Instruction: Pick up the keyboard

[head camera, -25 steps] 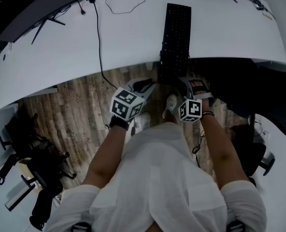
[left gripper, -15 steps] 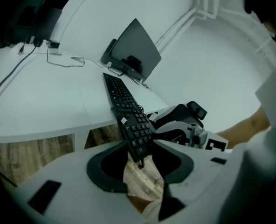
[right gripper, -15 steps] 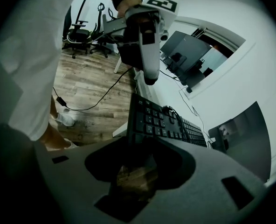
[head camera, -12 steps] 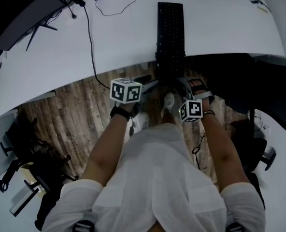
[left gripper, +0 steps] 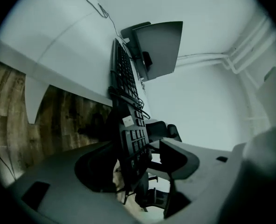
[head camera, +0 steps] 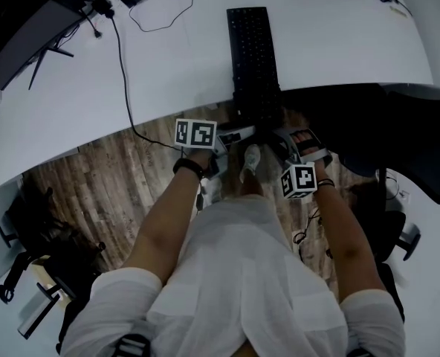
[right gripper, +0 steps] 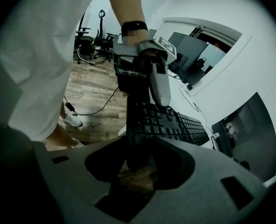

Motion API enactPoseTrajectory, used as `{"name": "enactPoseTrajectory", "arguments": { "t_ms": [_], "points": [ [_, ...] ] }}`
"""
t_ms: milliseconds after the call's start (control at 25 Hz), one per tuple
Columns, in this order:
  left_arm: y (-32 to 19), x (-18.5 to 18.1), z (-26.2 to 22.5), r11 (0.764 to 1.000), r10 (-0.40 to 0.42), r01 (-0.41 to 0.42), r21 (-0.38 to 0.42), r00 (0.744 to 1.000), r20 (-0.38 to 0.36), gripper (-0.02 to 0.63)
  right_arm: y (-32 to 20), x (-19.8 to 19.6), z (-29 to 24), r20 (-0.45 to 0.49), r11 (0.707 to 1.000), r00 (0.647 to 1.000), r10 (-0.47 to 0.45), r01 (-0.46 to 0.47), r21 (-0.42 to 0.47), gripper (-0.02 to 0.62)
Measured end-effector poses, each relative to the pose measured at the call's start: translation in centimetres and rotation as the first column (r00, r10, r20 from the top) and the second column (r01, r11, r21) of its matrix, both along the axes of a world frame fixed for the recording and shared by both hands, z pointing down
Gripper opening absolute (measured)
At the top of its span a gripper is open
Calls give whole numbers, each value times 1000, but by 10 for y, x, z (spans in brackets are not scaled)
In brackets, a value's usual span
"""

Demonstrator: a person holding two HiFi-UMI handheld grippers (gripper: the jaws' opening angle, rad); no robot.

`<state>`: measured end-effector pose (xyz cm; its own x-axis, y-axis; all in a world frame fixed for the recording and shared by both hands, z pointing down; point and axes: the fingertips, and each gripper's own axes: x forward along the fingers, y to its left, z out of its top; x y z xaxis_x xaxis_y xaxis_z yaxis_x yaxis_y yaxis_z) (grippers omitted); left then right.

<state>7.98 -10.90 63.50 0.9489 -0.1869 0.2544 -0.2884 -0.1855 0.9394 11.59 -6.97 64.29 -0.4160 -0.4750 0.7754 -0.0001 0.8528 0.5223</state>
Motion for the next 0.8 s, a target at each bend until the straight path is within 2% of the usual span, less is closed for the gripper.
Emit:
{"name": "enactPoseTrajectory", "arguments": {
  "t_ms": [200,320,560,800],
  "points": [
    [-16,21,10,998,46,-49,-43,997,-60,275,-1,5,-1,29,1000,1000,-9,10,-12,163],
    [-28,32,11,996,53,-62,-66,990,-130,279,0,5,0,48,1000,999,-21,22,-22,163],
    [-47,55,6,996,76,-85,-27,971,-226,278,0,5,1,64,998,997,-32,35,-48,164],
    [-51,63,3,996,83,-89,-9,950,-300,202,-2,14,4,65,997,998,-27,31,-69,166]
  ]
}}
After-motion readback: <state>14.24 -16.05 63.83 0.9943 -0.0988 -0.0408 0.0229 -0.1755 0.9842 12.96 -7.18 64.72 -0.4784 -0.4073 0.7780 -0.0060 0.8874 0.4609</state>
